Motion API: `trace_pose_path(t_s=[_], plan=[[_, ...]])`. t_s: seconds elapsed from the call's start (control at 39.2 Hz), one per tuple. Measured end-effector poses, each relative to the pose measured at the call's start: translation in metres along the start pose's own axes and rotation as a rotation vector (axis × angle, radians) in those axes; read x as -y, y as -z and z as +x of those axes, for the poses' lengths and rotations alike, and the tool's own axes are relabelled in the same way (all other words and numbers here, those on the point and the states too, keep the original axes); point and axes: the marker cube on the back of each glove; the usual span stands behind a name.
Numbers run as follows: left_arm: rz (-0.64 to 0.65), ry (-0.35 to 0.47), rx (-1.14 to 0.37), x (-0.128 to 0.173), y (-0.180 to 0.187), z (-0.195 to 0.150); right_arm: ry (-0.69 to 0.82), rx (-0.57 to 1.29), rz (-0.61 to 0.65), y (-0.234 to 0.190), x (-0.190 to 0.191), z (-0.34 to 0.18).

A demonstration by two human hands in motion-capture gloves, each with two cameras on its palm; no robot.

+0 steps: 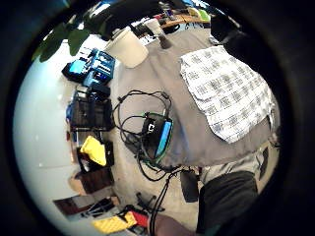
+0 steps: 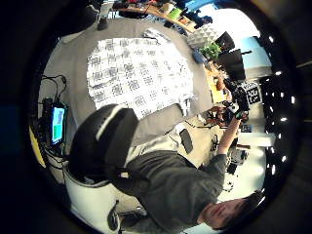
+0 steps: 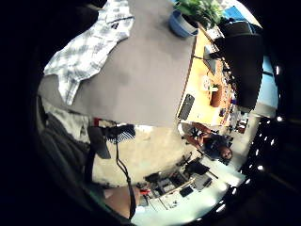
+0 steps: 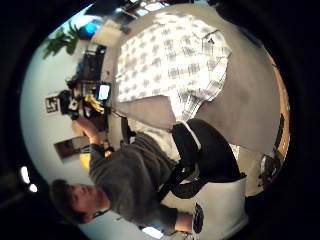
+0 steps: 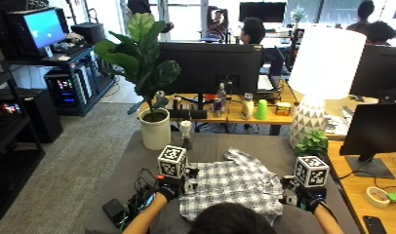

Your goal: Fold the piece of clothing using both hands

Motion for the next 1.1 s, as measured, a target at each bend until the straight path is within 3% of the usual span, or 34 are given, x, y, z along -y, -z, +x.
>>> trace_pose_path(t_s=[0.2,0.31,0.41,0.54,0.76,0.97,1.1], plan=[[-0.119,-0.073,0.001,0.017,-0.083,0.025,0.051,-0.062,-0.173,-0.058,0.03,-0.017],[-0.252,-0.087,-0.014,0.02,-0.124,0.03,0.07,-0.078,-0.23,-0.093,0.046,-0.022],[-0.331,-0.102,-0.002,0.021,-0.161,0.033,0.044,-0.128,-0.199,-0.122,0.066,-0.022],[-0.225,-0.092,0.016,0.03,-0.188,0.028,0.016,-0.185,-0.091,-0.134,0.076,-0.023],[-0.068,-0.08,-0.024,0.038,-0.186,0.02,0.079,-0.137,0.061,-0.135,0.083,-0.024],[-0.105,-0.148,0.031,0.006,-0.144,0.025,0.116,-0.116,-0.095,-0.102,0.045,-0.037],[-0.082,-0.161,0.075,-0.009,-0.09,0.024,0.139,-0.142,-0.132,-0.047,0.022,-0.05]])
